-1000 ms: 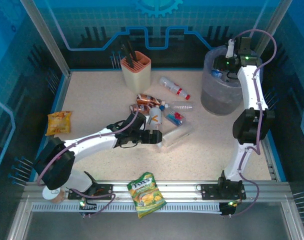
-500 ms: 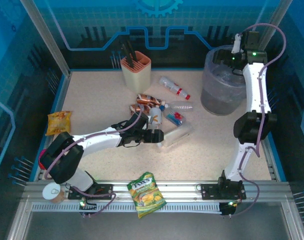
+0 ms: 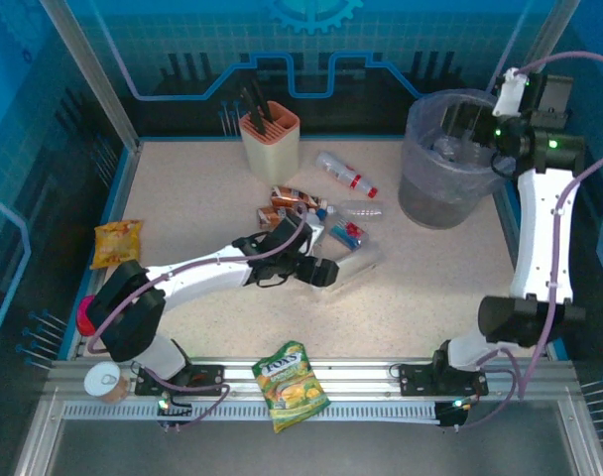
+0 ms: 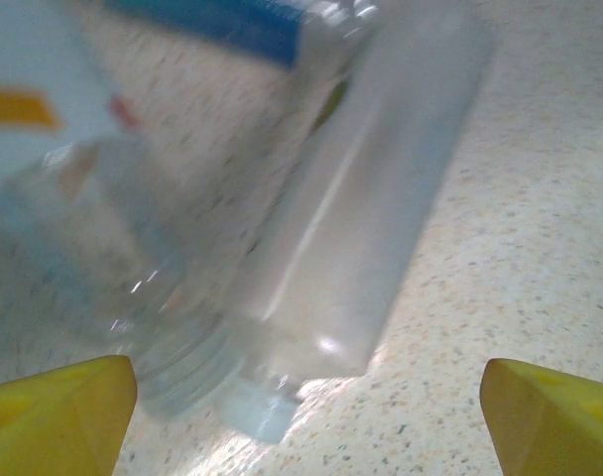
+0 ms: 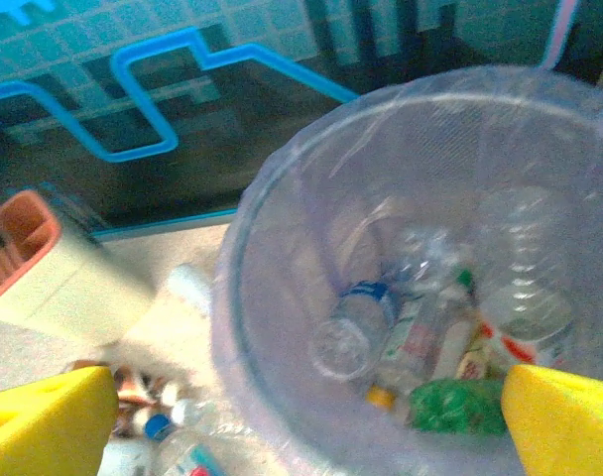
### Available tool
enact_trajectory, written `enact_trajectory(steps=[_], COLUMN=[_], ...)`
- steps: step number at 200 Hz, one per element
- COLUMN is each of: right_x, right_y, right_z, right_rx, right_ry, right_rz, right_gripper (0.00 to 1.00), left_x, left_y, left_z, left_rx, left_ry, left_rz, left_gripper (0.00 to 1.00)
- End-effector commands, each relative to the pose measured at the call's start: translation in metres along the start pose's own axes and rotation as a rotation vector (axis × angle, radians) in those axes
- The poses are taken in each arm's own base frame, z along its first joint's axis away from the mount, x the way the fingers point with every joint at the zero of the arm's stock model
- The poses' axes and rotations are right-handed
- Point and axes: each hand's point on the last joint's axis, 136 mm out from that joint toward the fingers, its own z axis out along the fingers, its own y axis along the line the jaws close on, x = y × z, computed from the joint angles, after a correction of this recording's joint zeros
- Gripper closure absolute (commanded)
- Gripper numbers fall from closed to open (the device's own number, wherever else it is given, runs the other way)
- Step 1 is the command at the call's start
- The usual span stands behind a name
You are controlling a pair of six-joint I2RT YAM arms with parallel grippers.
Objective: Put the plastic bottles in the bin
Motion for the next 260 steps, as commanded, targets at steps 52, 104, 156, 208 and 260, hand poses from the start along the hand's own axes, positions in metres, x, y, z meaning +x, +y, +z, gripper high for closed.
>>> enact_trajectory(steps=[52,104,156,208,260], right_x=[0.058,0.073,0.102,0.155,0.229], right_y=[0.043,0.041,0.032,0.022,0.022], right_z=[-0.044,-0.069,-0.075,-0.062,-0.033], right_rx=[-0.287,-0.301,-0.306,-0.285,-0.328], right_ry=[0.038,0.014,0.038,0.111,0.238], right_rz=[0.13,0.148,0.208,0.315,0.463], right_gripper=[0.0,0.0,0.01,0.02,0.02], left_x=[0.008,0.029,0.036,0.025,-0.003], left_y=[-0.027,-0.033,-0.034,-0.044,-0.058], left_z=[0.041,0.072,0.087,0.079,0.039], left_rx=[0.051,0.052,0.046,0.074,0.091], left_ry=[0.159,0.245,0.286,0.234,0.064], left_rz=[0.399,0.477,0.498,0.482,0.437], left_gripper=[0.16,0.27,0.38,0.56,0.59])
